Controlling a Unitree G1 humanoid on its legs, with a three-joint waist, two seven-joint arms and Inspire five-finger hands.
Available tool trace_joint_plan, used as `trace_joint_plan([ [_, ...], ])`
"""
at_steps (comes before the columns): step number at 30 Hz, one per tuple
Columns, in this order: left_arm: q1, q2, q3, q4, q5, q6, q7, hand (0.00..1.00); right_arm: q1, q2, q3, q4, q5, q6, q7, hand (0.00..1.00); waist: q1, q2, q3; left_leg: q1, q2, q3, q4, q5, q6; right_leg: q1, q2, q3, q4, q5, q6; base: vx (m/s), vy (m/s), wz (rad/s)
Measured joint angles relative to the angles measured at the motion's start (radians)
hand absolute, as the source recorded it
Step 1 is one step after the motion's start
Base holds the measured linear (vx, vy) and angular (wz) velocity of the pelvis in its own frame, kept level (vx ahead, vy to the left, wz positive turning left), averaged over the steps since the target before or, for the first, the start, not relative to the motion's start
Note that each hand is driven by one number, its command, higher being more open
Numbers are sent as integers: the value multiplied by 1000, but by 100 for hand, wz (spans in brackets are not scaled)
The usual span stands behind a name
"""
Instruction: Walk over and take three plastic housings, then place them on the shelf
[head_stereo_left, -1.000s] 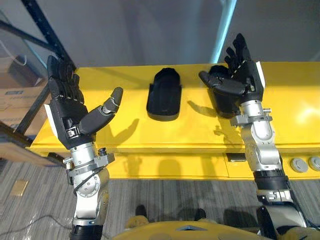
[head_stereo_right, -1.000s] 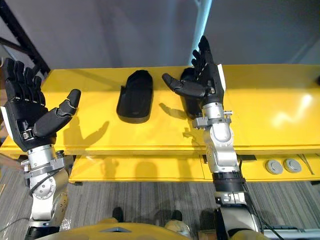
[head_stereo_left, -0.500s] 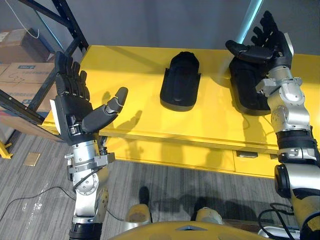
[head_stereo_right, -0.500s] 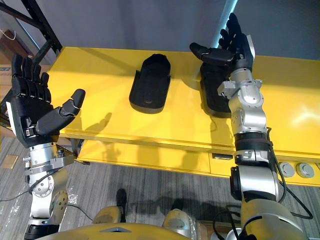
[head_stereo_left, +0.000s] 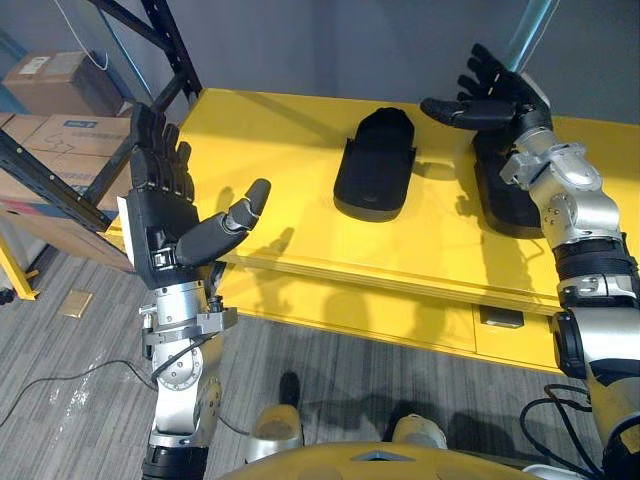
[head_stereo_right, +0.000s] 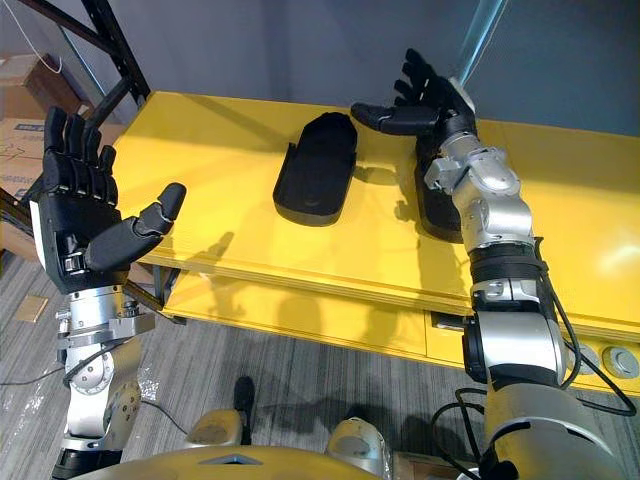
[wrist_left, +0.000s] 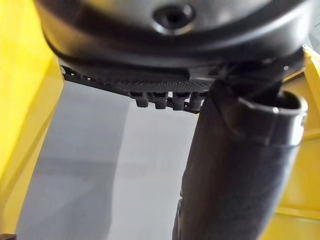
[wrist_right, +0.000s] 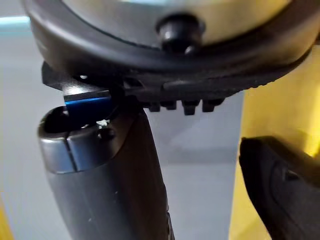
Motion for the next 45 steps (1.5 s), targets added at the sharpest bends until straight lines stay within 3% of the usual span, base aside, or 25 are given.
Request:
trace_joint_plan([
  [7,5,1,-16,61,0,6,-8,100,-22,0,14,19,-1,99,25,100,10,-1,0,7,4,1,-1,0,0,3,2,1,9,-6,-2,-6,-14,0],
  [13,12,4,-45,66,1,25,1,100,-25,0,15,21,-4,150,21,100,18,-4,2,14,7,6,1,0,0,9,5,3,9,-6,-3,0,0,0],
  [22,15,23,-57,72,1,25,31,100,-39,0,35,69,-15,181,4,100,36,-5,3,18,26,7,-1,2,-5,5,19,3,29,-20,-15,-25,-34,-1],
  [45,43,24,-93,73,3,25,81,100,-113,1,55,142,-21,228,12,100,41,-15,21,6,31,-7,3,11,-21,-56,-3,4,164,-105,-26,-2,-21,1],
])
